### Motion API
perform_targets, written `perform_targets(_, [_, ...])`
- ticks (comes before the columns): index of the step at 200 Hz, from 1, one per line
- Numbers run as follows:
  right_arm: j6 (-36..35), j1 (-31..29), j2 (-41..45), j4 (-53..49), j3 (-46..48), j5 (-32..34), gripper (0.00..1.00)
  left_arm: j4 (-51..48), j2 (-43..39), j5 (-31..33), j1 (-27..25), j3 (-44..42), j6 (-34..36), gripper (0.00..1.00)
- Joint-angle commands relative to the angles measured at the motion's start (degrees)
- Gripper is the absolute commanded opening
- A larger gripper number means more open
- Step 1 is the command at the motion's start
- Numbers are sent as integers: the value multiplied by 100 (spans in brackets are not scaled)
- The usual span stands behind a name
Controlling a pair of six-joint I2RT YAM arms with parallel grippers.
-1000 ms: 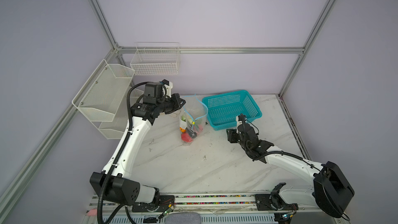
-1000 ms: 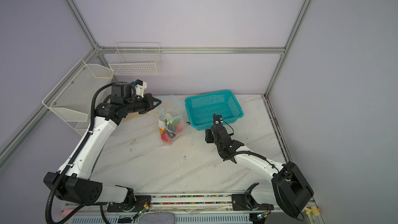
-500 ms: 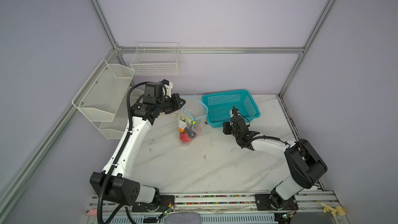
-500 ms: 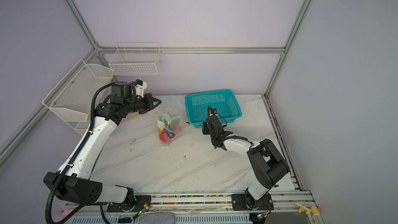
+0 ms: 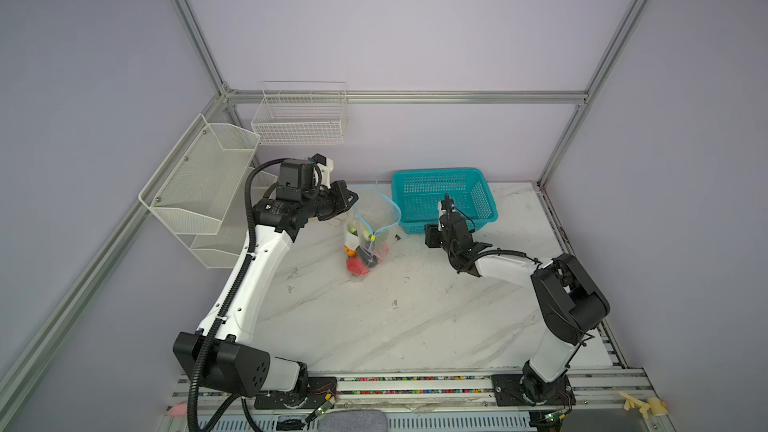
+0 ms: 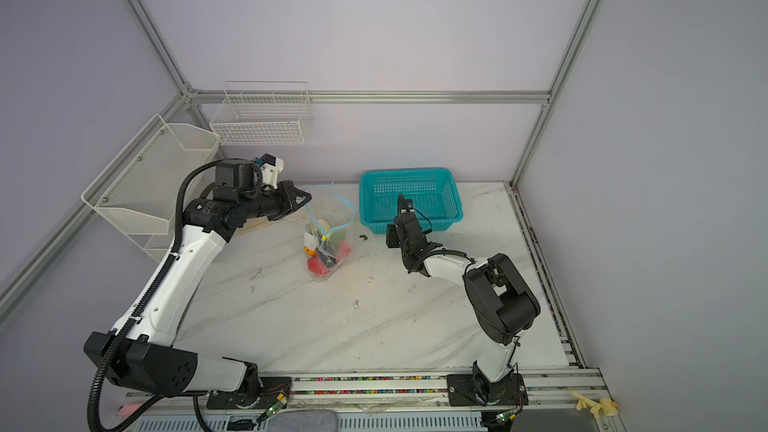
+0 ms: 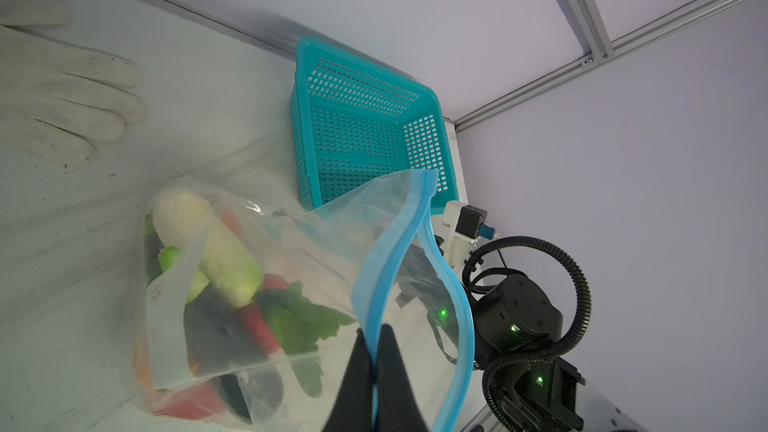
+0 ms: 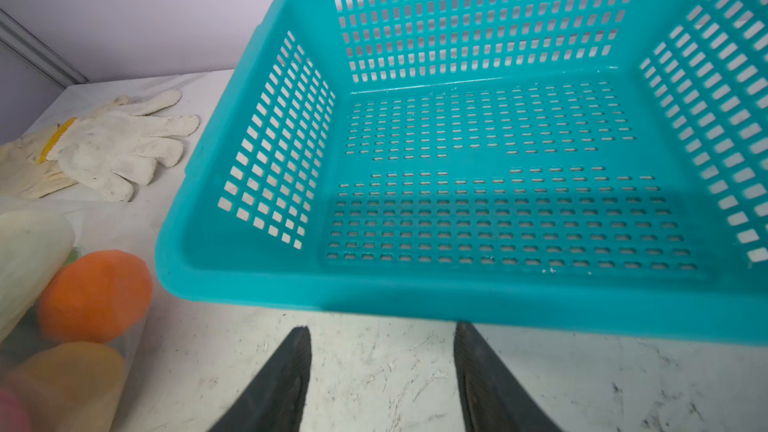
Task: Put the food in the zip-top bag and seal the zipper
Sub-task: 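Move the right gripper to the blue zipper edge and pinch it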
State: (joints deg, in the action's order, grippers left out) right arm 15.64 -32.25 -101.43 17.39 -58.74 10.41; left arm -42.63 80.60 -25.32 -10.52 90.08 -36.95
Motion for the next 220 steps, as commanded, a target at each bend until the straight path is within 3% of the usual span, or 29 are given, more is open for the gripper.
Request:
perform_targets(1, [-104,69,-146,116,-251,-57,58,331,-194,-106,24,-154,-36,0])
perform_targets(114, [-307,230,-157,-99,-630,-325,60,328,-106,-112,32,-117,-23,0])
perform_targets(181, [-240,220,1256,-1343,-988,-2006,63,270,-98,-256,28,-39,3,0])
perform_targets(220, [304,227,1572,-1992,-1593,-3074,64,171,-86,-476,26,8,3,0])
